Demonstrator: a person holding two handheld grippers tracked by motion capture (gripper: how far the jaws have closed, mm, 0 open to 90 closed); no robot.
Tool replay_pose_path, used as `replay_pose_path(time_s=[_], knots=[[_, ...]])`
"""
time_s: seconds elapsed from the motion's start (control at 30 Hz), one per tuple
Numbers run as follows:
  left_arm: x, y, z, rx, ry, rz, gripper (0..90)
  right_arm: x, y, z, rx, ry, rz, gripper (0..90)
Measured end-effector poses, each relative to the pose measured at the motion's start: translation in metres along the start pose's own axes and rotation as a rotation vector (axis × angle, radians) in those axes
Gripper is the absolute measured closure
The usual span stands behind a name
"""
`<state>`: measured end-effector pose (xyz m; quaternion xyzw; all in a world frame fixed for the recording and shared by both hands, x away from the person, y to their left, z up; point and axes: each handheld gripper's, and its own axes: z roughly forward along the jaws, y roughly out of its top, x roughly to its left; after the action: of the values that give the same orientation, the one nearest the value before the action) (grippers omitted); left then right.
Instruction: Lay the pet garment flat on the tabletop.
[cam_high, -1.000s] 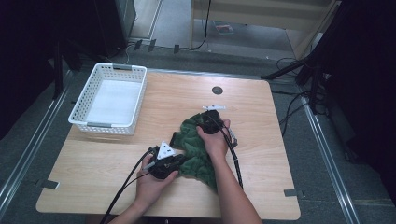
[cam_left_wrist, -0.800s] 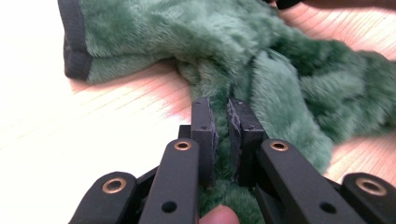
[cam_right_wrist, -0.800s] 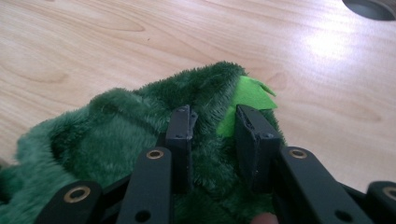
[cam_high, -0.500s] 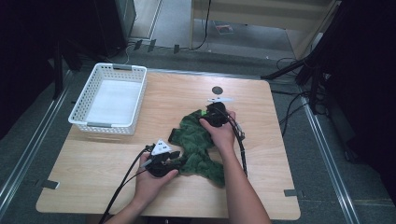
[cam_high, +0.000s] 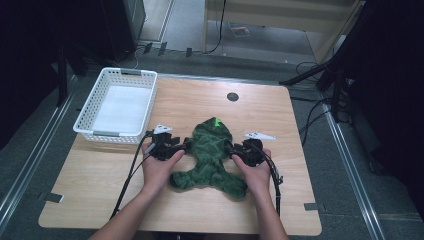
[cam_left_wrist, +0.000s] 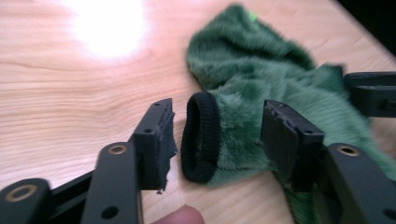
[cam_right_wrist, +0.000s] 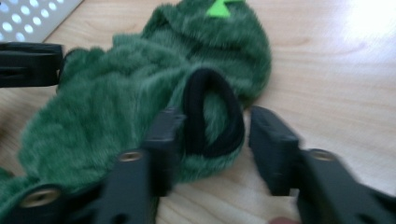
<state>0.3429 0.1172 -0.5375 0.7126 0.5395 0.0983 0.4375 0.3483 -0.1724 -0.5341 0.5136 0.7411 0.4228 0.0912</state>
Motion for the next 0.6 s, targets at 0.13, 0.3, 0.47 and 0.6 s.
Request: replay_pose_path(time_s=[0.13,0.3,0.47,0.6], knots=[[-0.004,-0.003,0.007,0.057,0.021,0.048,78.6,-0.002,-0.007,0.005,0.013,-0.001,-0.025,79.4],[0.0,-0.002,0.006,0.071,0.031,0.067,86.2,-0.013,-0.008,0.001,-0.023,-0.062,0.018,83.0],[0.003,-0.002,0.004,0.037,-0.023,0.052,78.6,-0.023,-0.007,-0.009,-0.069,-0.046,0.097,75.8],[0.003,0.005,-0.004,-0.027,-0.037,0.036,59.2,-0.025,0.0,-0.026,-0.164,-0.021,0.108,74.0]])
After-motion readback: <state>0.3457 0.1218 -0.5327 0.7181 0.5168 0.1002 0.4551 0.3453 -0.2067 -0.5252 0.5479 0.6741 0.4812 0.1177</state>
